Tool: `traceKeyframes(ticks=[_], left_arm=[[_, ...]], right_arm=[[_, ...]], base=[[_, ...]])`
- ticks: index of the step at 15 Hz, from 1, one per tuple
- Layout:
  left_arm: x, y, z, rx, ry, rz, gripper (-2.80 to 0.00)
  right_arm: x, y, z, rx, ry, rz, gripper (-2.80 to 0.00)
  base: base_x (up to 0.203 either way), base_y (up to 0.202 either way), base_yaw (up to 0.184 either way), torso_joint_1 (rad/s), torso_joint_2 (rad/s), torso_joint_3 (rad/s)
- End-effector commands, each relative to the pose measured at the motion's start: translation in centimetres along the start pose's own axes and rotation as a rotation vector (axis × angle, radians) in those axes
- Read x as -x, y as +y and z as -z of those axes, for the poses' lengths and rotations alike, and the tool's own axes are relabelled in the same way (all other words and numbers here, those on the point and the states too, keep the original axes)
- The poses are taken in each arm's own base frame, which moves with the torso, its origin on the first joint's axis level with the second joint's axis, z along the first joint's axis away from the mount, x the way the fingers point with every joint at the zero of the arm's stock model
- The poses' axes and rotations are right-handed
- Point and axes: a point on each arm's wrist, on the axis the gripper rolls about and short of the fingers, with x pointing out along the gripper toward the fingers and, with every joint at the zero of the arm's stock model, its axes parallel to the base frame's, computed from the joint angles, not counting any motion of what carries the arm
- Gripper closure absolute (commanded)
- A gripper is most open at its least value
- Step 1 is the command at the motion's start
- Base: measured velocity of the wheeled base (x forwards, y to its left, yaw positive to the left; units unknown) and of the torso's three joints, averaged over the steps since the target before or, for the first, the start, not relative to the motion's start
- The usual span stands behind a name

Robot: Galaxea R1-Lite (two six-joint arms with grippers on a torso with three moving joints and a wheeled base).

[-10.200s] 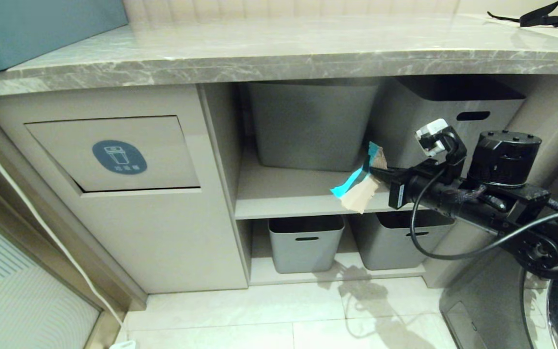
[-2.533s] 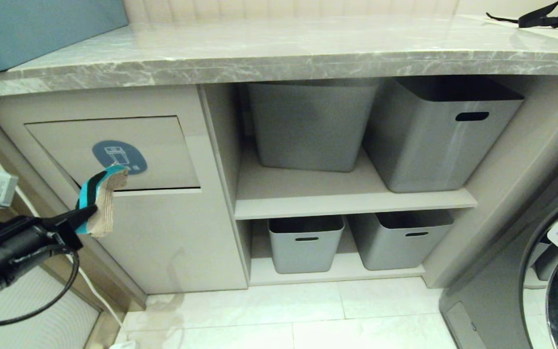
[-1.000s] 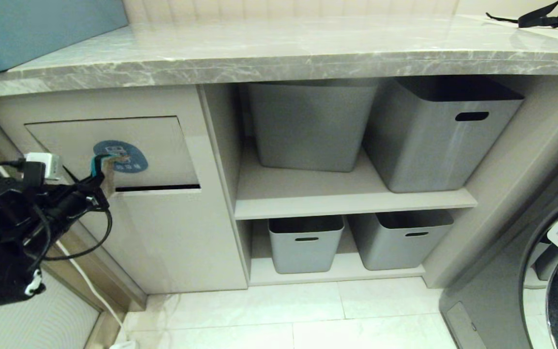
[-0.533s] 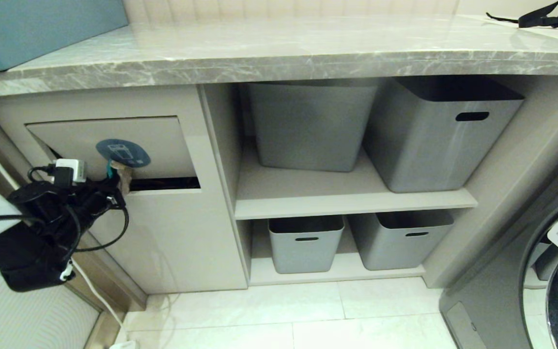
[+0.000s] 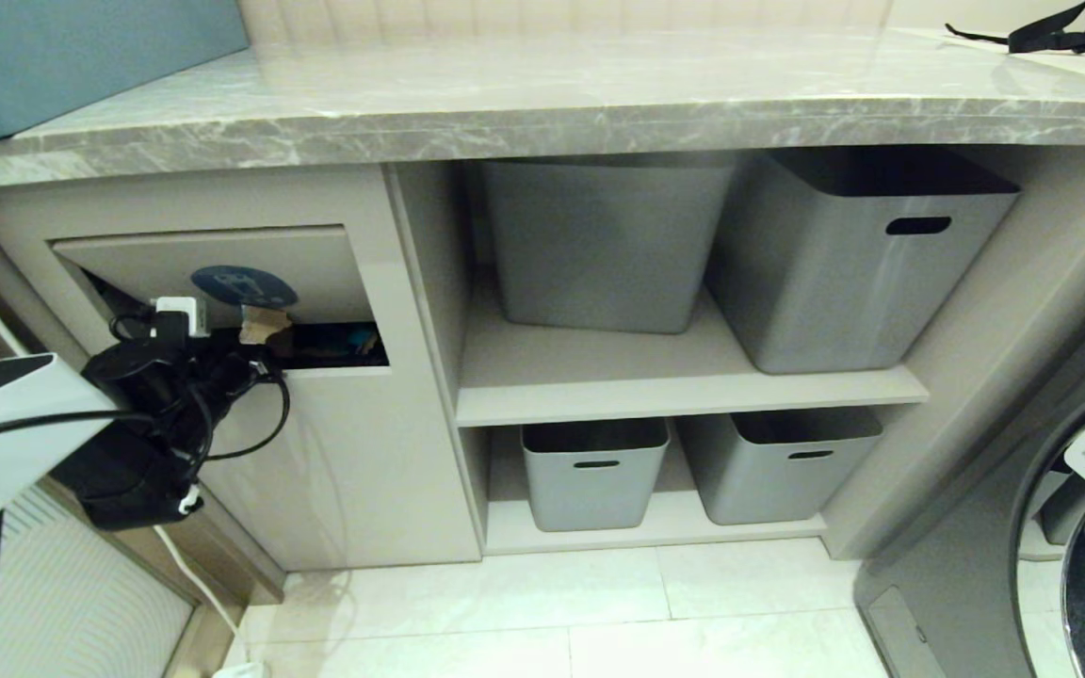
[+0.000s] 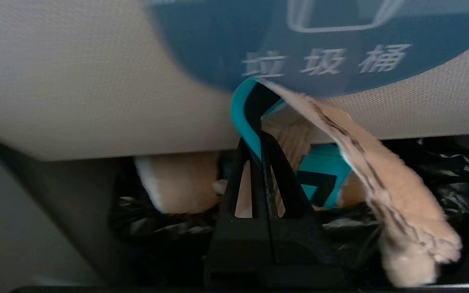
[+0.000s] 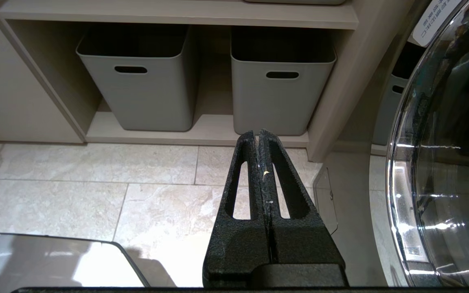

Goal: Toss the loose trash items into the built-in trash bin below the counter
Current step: Put the garbage in the trash can

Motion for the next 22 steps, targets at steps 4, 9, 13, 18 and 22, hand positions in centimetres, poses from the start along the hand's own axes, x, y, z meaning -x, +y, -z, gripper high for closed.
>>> traceKeyframes(ticks=[4,9,13,18,22], left_arm=[[-0.3,-0.2,0.1,0.008,-0.013,-0.004,-2.8],[-0.8,0.4,-0.6,0.0,-0.044,-0.05,-2.8],[-1.6,1.1,-1.9,-0.066,-0.105,-0.029,-2.8],[-1.4,1.8,-2.1,-0.126,-0.107,-0.044,-2.8],[-1.4,1.8,-2.2,-0.113,-0.108,-0.042,-2.8]], right_arm=[[0.0,0.0,0.0,0.0,0.0,-0.001,0.0],[0.0,0.0,0.0,0.0,0.0,-0.001,0.0],[0.0,0.0,0.0,0.0,0.0,-0.001,0.0],[0.0,0.0,0.0,0.0,0.0,-0.001,0.0],[0.0,0.0,0.0,0.0,0.0,-0.001,0.0]], base=[[0.0,0.0,0.0,0.0,0.0,0.0],[0.0,0.0,0.0,0.0,0.0,0.0],[0.0,0.0,0.0,0.0,0.0,0.0],[0.0,0.0,0.0,0.0,0.0,0.0],[0.0,0.0,0.0,0.0,0.0,0.0]])
